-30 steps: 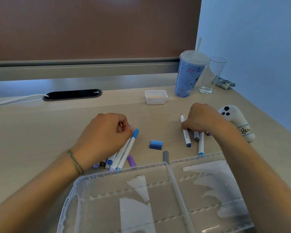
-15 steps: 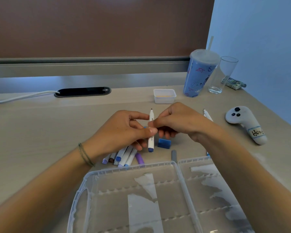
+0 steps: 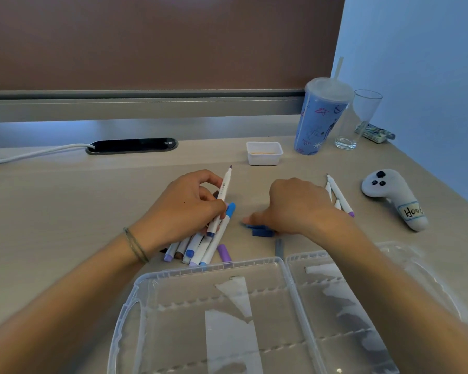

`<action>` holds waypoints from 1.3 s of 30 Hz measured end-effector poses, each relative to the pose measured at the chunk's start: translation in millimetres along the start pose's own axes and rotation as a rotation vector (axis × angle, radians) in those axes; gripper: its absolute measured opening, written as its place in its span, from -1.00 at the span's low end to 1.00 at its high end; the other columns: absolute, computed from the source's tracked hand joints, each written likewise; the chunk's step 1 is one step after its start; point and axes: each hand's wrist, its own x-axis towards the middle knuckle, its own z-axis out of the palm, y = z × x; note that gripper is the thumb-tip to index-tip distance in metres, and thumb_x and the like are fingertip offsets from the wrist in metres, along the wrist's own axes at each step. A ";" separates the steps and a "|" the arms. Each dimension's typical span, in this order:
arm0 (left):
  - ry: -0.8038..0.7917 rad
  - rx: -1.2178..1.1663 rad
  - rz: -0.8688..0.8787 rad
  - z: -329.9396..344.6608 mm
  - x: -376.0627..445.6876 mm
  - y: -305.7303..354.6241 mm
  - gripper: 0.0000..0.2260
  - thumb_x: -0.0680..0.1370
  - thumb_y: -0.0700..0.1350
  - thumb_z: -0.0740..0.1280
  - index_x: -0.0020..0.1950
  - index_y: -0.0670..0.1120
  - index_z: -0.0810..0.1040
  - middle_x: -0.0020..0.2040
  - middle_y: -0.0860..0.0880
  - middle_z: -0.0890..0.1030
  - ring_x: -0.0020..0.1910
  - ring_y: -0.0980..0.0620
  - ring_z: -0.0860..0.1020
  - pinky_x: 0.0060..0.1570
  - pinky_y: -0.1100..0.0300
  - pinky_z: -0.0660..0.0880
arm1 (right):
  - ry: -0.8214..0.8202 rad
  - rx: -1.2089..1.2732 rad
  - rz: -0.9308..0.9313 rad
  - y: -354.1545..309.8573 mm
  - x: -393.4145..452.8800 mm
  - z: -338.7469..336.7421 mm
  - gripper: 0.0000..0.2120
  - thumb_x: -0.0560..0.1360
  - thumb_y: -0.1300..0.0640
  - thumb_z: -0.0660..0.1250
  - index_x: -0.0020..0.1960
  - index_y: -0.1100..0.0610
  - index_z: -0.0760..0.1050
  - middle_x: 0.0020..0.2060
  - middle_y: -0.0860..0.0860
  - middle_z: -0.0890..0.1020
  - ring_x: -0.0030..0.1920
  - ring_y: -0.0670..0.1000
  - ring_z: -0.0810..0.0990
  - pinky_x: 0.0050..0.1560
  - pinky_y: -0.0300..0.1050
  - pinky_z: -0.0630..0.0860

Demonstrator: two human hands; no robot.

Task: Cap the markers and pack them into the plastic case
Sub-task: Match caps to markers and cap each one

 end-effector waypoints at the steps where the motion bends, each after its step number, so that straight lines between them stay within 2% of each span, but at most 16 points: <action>1: 0.004 0.011 0.003 -0.1 0.3 -0.3 -0.75 0.54 -0.17 0.41 0.16 0.07 0.51 -0.27 -0.01 0.72 -0.38 0.06 0.66 -0.40 0.29 0.57 | 0.003 -0.006 -0.003 -1.0 -1.2 0.5 -0.43 0.40 -0.49 0.33 -0.25 0.03 0.38 -0.29 -0.04 0.50 -0.31 -0.05 0.41 -0.23 -0.10 0.35; 6: 0.002 0.047 0.006 -0.2 1.6 -1.5 -0.74 0.54 -0.15 0.40 0.20 0.06 0.51 -0.25 -0.01 0.72 -0.31 -0.05 0.68 -0.33 0.25 0.61 | 0.024 -0.065 -0.061 -3.9 -2.6 2.9 -0.46 0.36 -0.43 0.42 -0.25 0.04 0.40 -0.31 -0.04 0.52 -0.31 -0.06 0.44 -0.32 -0.14 0.32; 9: -0.003 0.065 0.021 -0.1 2.8 -1.2 -0.76 0.55 -0.16 0.39 0.18 0.06 0.51 -0.26 0.00 0.72 -0.38 0.09 0.64 -0.33 0.24 0.58 | -0.061 -0.004 -0.077 0.3 0.6 -0.3 -0.52 0.34 -0.33 0.49 -0.27 0.07 0.47 -0.36 -0.04 0.59 -0.28 -0.03 0.57 -0.26 -0.11 0.48; 11: -0.011 0.066 0.029 -0.9 2.6 -0.9 -0.80 0.56 -0.16 0.36 0.15 0.05 0.52 -0.28 0.01 0.71 -0.39 0.14 0.63 -0.29 0.23 0.56 | -0.169 0.175 -0.100 8.6 2.6 -6.8 -0.62 0.37 -0.19 0.54 -0.24 0.14 0.60 -0.37 -0.01 0.70 -0.23 0.02 0.70 -0.11 -0.03 0.65; 13: -0.027 0.048 0.034 -1.1 1.9 -0.5 -0.85 0.58 -0.14 0.34 0.14 0.03 0.53 -0.27 0.00 0.72 -0.36 0.10 0.66 -0.26 0.22 0.57 | -0.249 0.450 -0.116 17.4 3.6 -14.1 -0.78 0.43 0.05 0.55 -0.14 0.22 0.66 -0.32 0.07 0.74 -0.25 0.03 0.73 -0.12 -0.10 0.68; 15: -0.034 0.037 0.038 -0.3 2.1 -0.1 -0.90 0.61 -0.11 0.33 0.11 0.03 0.54 -0.27 0.00 0.72 -0.36 0.07 0.67 -0.29 0.25 0.58 | -0.199 0.625 -0.143 27.0 6.2 -19.2 -0.96 0.46 0.23 0.50 -0.12 0.21 0.68 -0.30 0.08 0.75 -0.27 0.00 0.72 -0.20 -0.18 0.65; 16: -0.034 0.037 0.039 0.1 2.5 0.0 -0.92 0.62 -0.09 0.32 0.09 0.03 0.54 -0.27 0.00 0.72 -0.37 0.06 0.67 -0.32 0.29 0.58 | -0.142 0.683 -0.163 31.0 7.8 -20.6 -0.98 0.47 0.26 0.48 -0.13 0.18 0.69 -0.30 0.07 0.74 -0.29 -0.03 0.70 -0.21 -0.20 0.63; 20: -0.039 0.058 0.039 1.0 1.7 -1.6 -0.92 0.63 -0.06 0.30 0.09 0.02 0.57 -0.24 -0.02 0.71 -0.38 0.08 0.66 -0.32 0.34 0.58 | 0.072 0.932 -0.187 39.8 15.2 -20.8 -0.83 0.58 0.23 0.37 -0.09 0.13 0.73 -0.28 0.04 0.72 -0.31 -0.10 0.61 -0.27 -0.28 0.58; 23: -0.052 0.068 0.046 1.0 0.2 -1.1 -0.91 0.64 -0.07 0.29 0.07 0.03 0.59 -0.23 -0.04 0.71 -0.37 0.07 0.65 -0.31 0.32 0.60 | 0.155 1.123 -0.188 37.7 16.8 -19.1 -0.89 0.58 0.22 0.40 -0.07 0.22 0.67 -0.33 0.03 0.69 -0.36 -0.08 0.59 -0.32 -0.24 0.57; 25: -0.061 0.072 0.057 1.4 -0.1 0.7 -0.90 0.64 -0.07 0.29 0.06 0.05 0.60 -0.23 -0.03 0.71 -0.34 0.03 0.66 -0.24 0.22 0.65 | 0.167 1.210 -0.196 35.5 17.4 -17.8 -0.91 0.56 0.21 0.44 -0.08 0.24 0.63 -0.37 0.00 0.69 -0.38 -0.07 0.60 -0.34 -0.23 0.58; 29: -0.077 0.068 0.089 2.1 -3.4 3.8 -0.89 0.64 -0.10 0.29 0.04 0.04 0.62 -0.25 -0.02 0.70 -0.34 0.01 0.66 -0.19 0.10 0.67 | 0.161 1.192 -0.228 31.0 17.4 -15.4 -0.90 0.55 0.18 0.46 -0.08 0.22 0.64 -0.32 0.06 0.71 -0.34 -0.04 0.64 -0.28 -0.22 0.61; 33: -0.074 0.069 0.104 2.1 -5.1 6.0 -0.88 0.64 -0.09 0.30 0.05 0.05 0.63 -0.24 0.00 0.71 -0.34 0.05 0.65 -0.17 0.08 0.68 | 0.149 1.155 -0.279 27.0 16.9 -10.9 -0.92 0.56 0.22 0.44 -0.09 0.17 0.70 -0.27 0.11 0.73 -0.30 -0.02 0.65 -0.26 -0.22 0.61; 39: -0.061 0.048 0.094 0.7 -4.8 5.9 -0.87 0.64 -0.10 0.30 0.06 0.07 0.63 -0.24 -0.01 0.71 -0.31 0.03 0.66 -0.18 0.10 0.68 | 0.228 1.171 -0.295 30.0 19.6 -10.5 -0.84 0.61 0.21 0.36 -0.03 0.15 0.73 -0.26 0.07 0.72 -0.28 -0.05 0.66 -0.23 -0.23 0.62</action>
